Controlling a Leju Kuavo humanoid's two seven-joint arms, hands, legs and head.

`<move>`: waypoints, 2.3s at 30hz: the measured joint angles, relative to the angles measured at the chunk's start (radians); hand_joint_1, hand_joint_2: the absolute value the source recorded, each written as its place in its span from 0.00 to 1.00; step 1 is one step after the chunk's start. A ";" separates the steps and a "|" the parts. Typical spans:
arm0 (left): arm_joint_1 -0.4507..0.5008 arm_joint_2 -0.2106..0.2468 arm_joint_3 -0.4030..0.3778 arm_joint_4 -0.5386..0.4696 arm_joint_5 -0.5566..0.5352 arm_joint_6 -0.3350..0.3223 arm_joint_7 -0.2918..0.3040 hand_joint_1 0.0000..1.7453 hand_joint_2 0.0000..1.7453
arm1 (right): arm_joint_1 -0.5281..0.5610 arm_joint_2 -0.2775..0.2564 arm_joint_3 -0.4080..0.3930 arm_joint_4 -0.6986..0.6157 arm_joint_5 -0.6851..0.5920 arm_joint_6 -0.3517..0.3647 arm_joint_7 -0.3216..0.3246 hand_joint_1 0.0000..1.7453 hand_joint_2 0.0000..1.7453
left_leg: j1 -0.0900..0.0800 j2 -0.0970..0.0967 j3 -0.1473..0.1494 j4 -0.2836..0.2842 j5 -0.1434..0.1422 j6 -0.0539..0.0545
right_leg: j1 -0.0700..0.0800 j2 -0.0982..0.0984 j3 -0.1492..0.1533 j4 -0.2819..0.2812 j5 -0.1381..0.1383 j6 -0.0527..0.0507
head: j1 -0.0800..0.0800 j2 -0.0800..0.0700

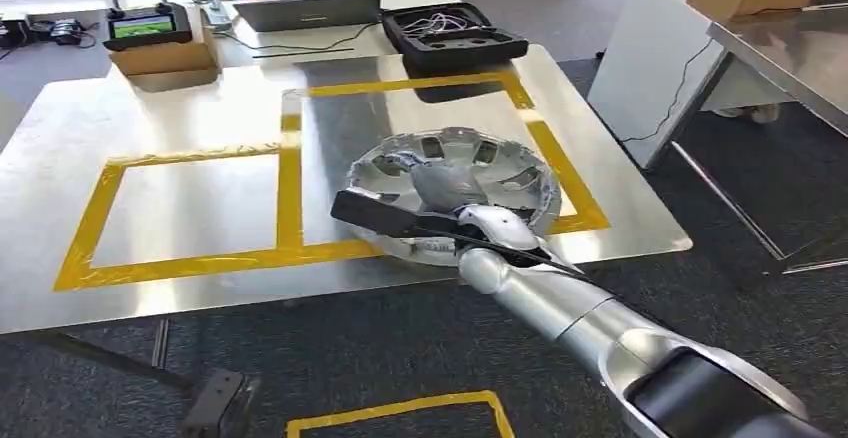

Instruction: Take the parts from the cabinet and place them on the table.

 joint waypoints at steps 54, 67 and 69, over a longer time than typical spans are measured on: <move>0.037 -0.002 0.002 0.010 0.052 0.005 -0.064 0.00 0.00 | 0.359 -0.218 -0.214 -0.819 -0.469 0.097 -0.192 0.00 1.00 | 0.000 0.000 0.001 0.000 -0.003 0.003 | 0.000 0.000 0.001 -0.001 -0.001 0.002 | 0.000 0.000; 0.062 -0.004 0.015 0.021 0.063 0.016 -0.093 0.00 0.00 | 0.600 -0.288 -0.322 -1.028 -0.419 0.076 -0.256 0.00 1.00 | 0.000 0.000 0.001 0.001 -0.005 0.006 | 0.000 0.000 0.003 -0.003 -0.002 0.004 | 0.000 0.000; 0.063 -0.006 0.019 0.023 0.064 0.016 -0.094 0.00 0.00 | 0.635 -0.290 -0.334 -1.046 -0.409 0.076 -0.259 0.00 1.00 | 0.000 0.000 0.002 0.001 -0.005 0.006 | 0.000 0.000 0.003 -0.003 -0.002 0.004 | 0.000 0.000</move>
